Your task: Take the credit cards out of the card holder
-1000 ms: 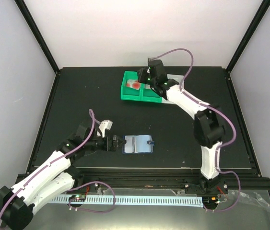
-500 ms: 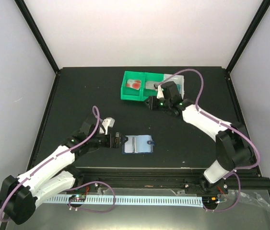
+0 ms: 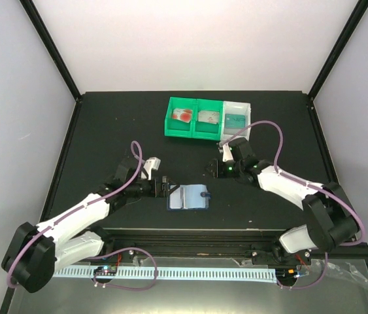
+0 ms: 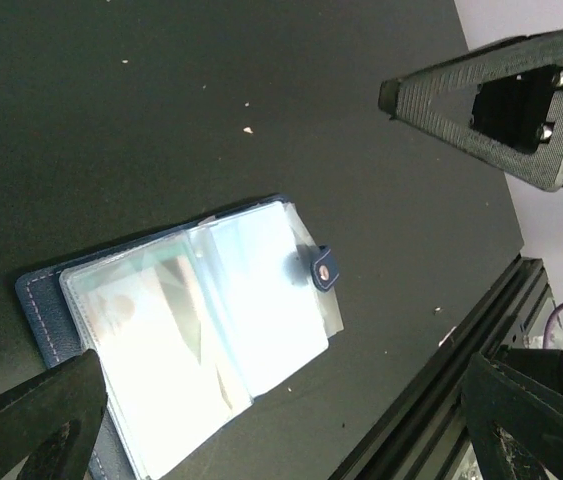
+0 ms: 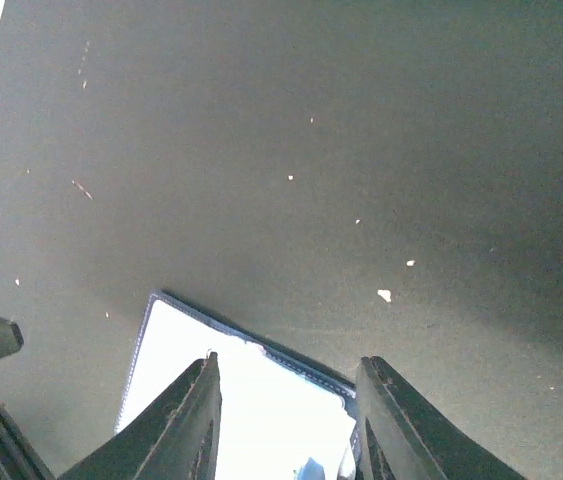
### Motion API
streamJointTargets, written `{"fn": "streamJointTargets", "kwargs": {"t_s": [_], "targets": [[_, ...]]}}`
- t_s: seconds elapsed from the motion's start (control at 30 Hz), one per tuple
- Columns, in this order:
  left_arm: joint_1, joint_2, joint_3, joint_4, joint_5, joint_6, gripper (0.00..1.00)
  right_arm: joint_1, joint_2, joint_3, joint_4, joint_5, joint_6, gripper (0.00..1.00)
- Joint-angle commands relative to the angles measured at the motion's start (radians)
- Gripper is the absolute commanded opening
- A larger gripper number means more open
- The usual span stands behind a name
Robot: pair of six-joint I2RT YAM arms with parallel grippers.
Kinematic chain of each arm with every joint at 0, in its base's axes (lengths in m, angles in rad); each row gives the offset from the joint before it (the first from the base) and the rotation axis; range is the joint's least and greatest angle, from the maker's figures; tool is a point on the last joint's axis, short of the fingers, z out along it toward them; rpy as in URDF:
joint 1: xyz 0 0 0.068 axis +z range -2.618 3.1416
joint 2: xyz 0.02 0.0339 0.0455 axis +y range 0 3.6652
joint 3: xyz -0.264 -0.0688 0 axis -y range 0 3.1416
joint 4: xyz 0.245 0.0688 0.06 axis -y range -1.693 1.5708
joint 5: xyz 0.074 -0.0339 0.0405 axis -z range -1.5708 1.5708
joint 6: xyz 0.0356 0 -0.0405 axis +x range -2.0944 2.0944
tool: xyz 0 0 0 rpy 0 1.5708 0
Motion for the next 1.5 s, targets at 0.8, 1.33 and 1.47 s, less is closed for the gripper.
{"fn": "streamJointTargets", "kwargs": {"t_s": [0.8, 1.33, 1.47], "targets": [[0.008, -0.025, -0.223, 0.236, 0.039, -0.148, 0.97, 0.175, 0.231, -0.073, 0.248, -0.112, 0.035, 0.37], [0.008, 0.056, -0.186, 0.306, 0.114, -0.097, 0.9, 0.189, 0.071, -0.095, 0.106, 0.074, 0.031, 0.5], [0.008, 0.091, -0.175, 0.331, 0.122, -0.084, 0.86, 0.19, 0.116, -0.095, 0.103, 0.079, 0.022, 0.49]]}}
